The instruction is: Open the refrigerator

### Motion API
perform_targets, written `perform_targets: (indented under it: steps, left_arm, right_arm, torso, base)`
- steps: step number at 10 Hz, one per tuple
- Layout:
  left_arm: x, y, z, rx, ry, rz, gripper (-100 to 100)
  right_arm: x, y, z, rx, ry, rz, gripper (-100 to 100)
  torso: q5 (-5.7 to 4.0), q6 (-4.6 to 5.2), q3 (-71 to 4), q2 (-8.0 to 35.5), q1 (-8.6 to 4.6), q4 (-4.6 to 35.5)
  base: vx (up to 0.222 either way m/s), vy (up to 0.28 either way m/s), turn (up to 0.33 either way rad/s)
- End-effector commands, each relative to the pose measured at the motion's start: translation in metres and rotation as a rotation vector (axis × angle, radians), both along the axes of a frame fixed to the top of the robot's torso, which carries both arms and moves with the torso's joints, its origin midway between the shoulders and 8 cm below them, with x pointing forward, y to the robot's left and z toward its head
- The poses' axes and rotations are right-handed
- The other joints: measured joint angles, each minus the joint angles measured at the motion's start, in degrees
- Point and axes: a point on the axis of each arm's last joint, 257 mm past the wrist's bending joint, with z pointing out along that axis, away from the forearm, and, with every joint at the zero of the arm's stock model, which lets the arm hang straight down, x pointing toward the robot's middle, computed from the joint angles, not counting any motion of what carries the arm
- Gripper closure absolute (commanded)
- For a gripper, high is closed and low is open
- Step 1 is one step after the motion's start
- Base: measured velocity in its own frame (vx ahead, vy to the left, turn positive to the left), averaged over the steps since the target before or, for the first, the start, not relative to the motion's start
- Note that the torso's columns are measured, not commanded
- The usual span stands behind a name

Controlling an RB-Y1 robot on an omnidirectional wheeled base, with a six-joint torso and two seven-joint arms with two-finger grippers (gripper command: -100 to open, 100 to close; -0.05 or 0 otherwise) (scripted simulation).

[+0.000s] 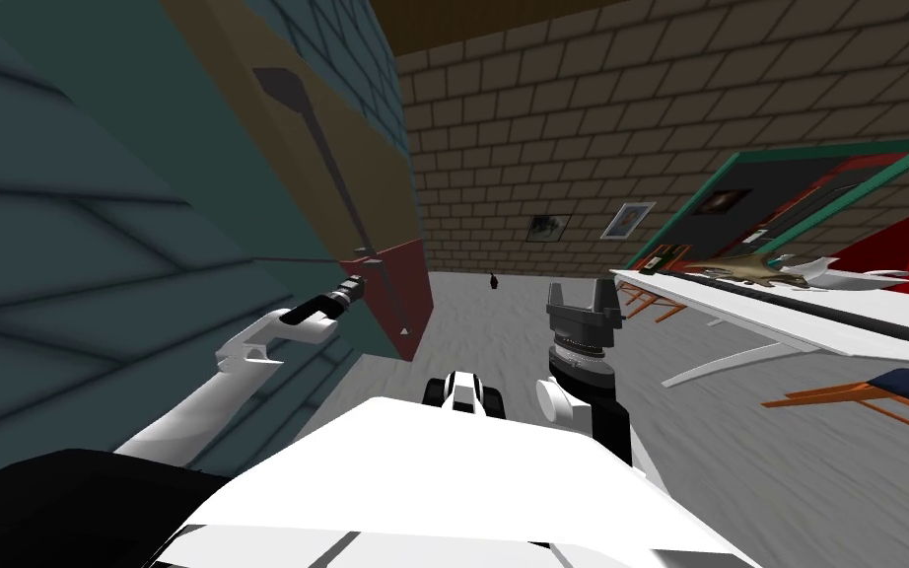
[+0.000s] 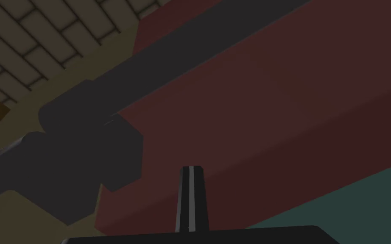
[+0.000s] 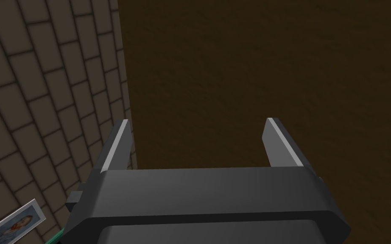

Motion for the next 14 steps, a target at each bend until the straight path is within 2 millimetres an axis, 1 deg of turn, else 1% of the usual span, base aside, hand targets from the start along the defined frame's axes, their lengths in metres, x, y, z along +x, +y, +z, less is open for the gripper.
perform_targets:
  steps: [1,2,3,5,6,8,9,10,11,12,13,14]
  left_arm:
    - [0.001,0.016,0.009,0.011,-0.016,0.034,100]
    - [0.001,0.032,0.011,0.016,-0.019,0.068,100]
    - [0.001,0.032,0.011,0.016,-0.019,0.068,100]
    - [-0.002,0.062,0.015,0.021,-0.024,0.137,100]
    - [-0.002,0.062,0.015,0.021,-0.024,0.137,100]
    - [-0.006,0.092,0.018,0.022,-0.027,0.205,100]
    - [-0.006,0.092,0.018,0.022,-0.027,0.205,100]
    - [-0.009,0.106,0.019,0.022,-0.028,0.239,100]
    - [-0.009,0.106,0.019,0.022,-0.028,0.239,100]
    - [-0.012,0.120,0.019,0.020,-0.029,0.273,100]
    - [-0.012,0.120,0.019,0.020,-0.029,0.273,100]
    - [-0.016,0.134,0.020,0.017,-0.029,0.307,100]
  right_arm:
    - [0.000,0.000,0.000,0.000,0.000,0.000,0]
    - [0.000,0.000,0.000,0.000,0.000,0.000,0]
    - [0.000,0.000,0.000,0.000,0.000,0.000,0]
    - [0.000,0.000,0.000,0.000,0.000,0.000,0]
    - [0.000,0.000,0.000,0.000,0.000,0.000,0]
    - [0.000,0.000,0.000,0.000,0.000,0.000,0]
    - [0.000,0.000,0.000,0.000,0.000,0.000,0]
    - [0.000,0.000,0.000,0.000,0.000,0.000,0]
    - [0.000,0.000,0.000,0.000,0.000,0.000,0]
    - [0.000,0.000,0.000,0.000,0.000,0.000,0]
    - [0.000,0.000,0.000,0.000,0.000,0.000,0]
    - [0.000,0.000,0.000,0.000,0.000,0.000,0]
  torso:
    - [0.17,-0.27,0.0,0.0,0.12,-0.1]
    - [0.31,-0.41,0.2,0.2,0.50,-0.1]
    - [0.38,-0.36,0.4,0.5,0.59,0.0]
    - [0.34,-0.30,0.3,0.5,0.60,0.0]
    - [0.27,-0.36,0.2,0.3,0.41,0.0]
    - [0.40,-0.44,0.3,0.4,0.73,0.0]
    - [0.41,-0.45,0.3,0.4,0.73,0.0]
    - [0.38,-0.45,0.4,0.6,0.65,0.1]
    - [0.38,-0.46,0.5,0.7,0.66,0.1]
    - [0.41,-0.46,0.5,0.6,0.78,0.1]
    - [0.40,-0.46,0.4,0.5,0.66,0.0]
    - [0.40,-0.45,0.4,0.6,0.74,0.0]
  base:
    - [0.125,-0.245,0.002]
    - [0.093,-0.277,0.047]
    - [0.062,-0.247,0.052]
    - [0.081,-0.298,0.019]
    - [0.102,-0.309,0.021]
    - [0.121,-0.282,0.041]
    - [0.084,-0.300,0.018]
    - [0.064,-0.291,0.026]
    - [0.057,-0.249,0.018]
    - [0.066,-0.274,0.042]
    - [0.036,-0.241,0.021]
    - [0.032,-0.265,0.019]
